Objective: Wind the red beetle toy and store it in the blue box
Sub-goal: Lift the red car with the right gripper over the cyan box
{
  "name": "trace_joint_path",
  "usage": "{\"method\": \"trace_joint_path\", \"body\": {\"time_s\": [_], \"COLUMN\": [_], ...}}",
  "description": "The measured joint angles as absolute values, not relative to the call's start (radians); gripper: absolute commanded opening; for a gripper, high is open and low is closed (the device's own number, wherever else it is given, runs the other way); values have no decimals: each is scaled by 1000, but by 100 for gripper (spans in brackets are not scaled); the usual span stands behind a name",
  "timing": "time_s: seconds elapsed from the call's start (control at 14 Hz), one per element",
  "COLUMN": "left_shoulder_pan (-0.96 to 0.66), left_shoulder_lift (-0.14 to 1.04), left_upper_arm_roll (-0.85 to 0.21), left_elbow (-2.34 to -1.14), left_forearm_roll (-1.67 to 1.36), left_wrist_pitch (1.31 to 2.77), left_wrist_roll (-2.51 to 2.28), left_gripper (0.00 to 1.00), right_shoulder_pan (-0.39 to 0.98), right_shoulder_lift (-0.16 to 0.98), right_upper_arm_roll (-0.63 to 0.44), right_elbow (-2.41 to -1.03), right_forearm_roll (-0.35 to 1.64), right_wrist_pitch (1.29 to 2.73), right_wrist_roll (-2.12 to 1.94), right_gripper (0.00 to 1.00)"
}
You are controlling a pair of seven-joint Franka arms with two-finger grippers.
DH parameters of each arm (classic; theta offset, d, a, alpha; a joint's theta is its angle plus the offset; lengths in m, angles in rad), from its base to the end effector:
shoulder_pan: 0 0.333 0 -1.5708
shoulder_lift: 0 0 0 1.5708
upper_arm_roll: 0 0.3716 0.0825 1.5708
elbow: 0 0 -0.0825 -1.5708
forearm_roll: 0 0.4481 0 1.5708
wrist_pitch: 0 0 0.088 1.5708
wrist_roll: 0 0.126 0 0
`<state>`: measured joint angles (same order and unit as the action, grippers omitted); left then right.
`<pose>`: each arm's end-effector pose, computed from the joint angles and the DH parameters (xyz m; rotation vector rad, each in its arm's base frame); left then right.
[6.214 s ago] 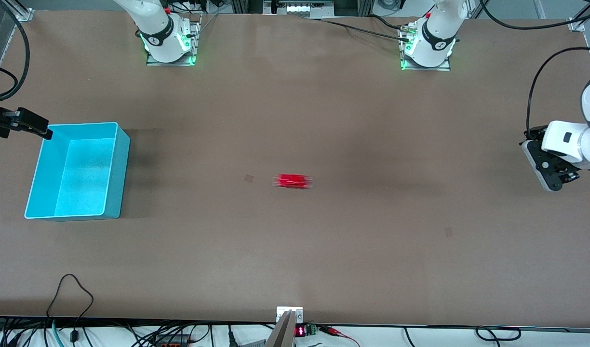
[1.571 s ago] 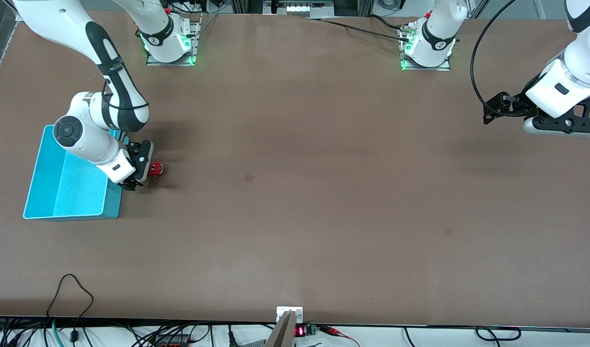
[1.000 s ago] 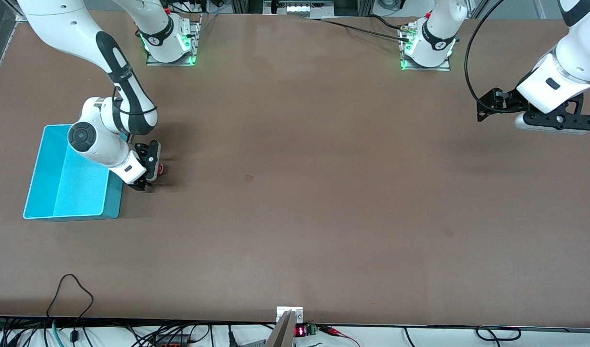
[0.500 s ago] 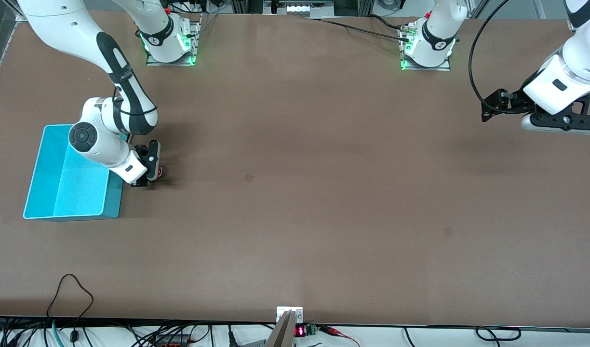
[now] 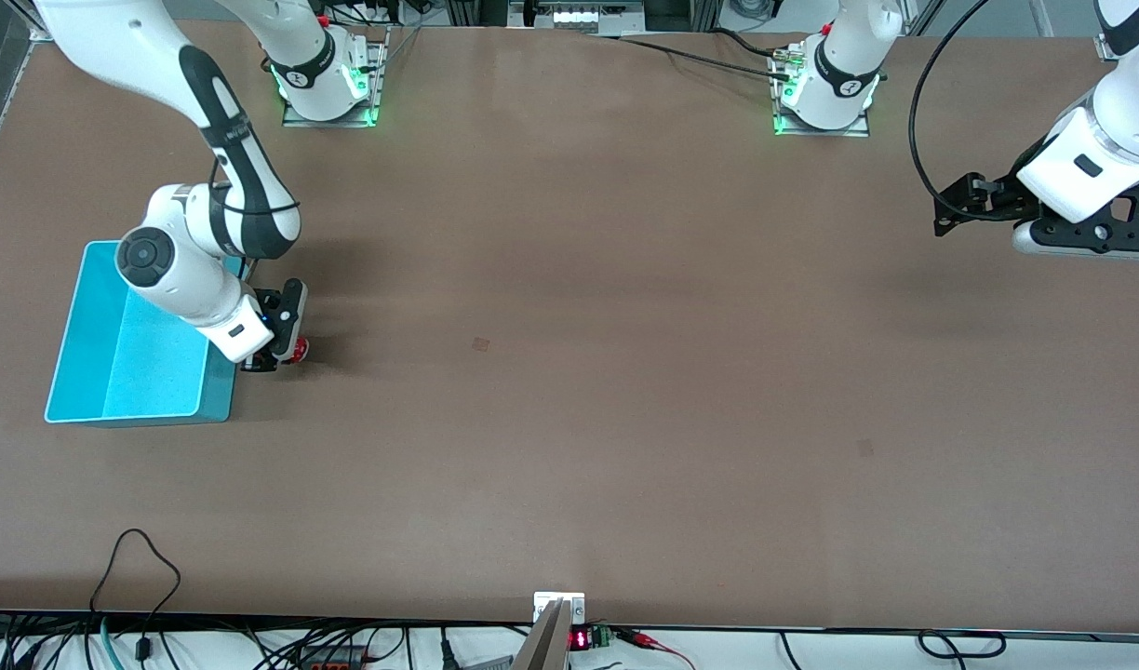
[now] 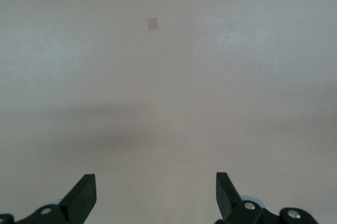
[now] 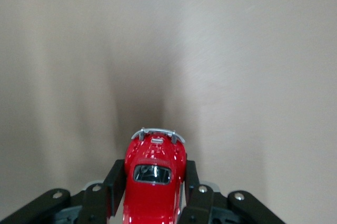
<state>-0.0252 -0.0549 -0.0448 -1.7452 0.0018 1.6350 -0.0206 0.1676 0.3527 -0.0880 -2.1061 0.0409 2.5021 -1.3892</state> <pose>0.5961 -0.0422 0.6064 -3.1327 0.0774 0.0864 0.6439 0.0521 0.2364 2.3352 2.0535 0.0507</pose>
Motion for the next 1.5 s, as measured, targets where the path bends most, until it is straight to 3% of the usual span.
{"method": "trace_joint_path", "body": {"time_s": [0.29, 0.57, 0.64, 0.79, 1.5], "left_shoulder_pan": [-25, -25, -25, -25, -25], "left_shoulder_lift": [-55, -55, -55, -55, -55], "left_upper_arm_roll": [-45, -45, -45, -45, -45], "left_elbow": [-1745, -1745, -1745, -1745, -1745], "left_forearm_roll": [2, 2, 2, 2, 2], "left_wrist_pitch": [1635, 1634, 1634, 1634, 1623], "left_wrist_roll": [-21, -21, -21, -21, -21], "left_gripper": [100, 100, 100, 100, 100], "right_shoulder_pan": [187, 183, 182, 177, 40], "right_shoulder_lift": [269, 255, 256, 256, 352], "right_upper_arm_roll": [-105, -213, -241, -287, -341], "right_elbow": [-2036, -2013, -2006, -1993, -1990], "right_forearm_roll": [94, 142, 144, 144, 145], "right_wrist_pitch": [2388, 2350, 2350, 2348, 2347], "right_wrist_roll": [-1019, -651, -553, -403, -398], "right_gripper": [12, 11, 5, 2, 4]}}
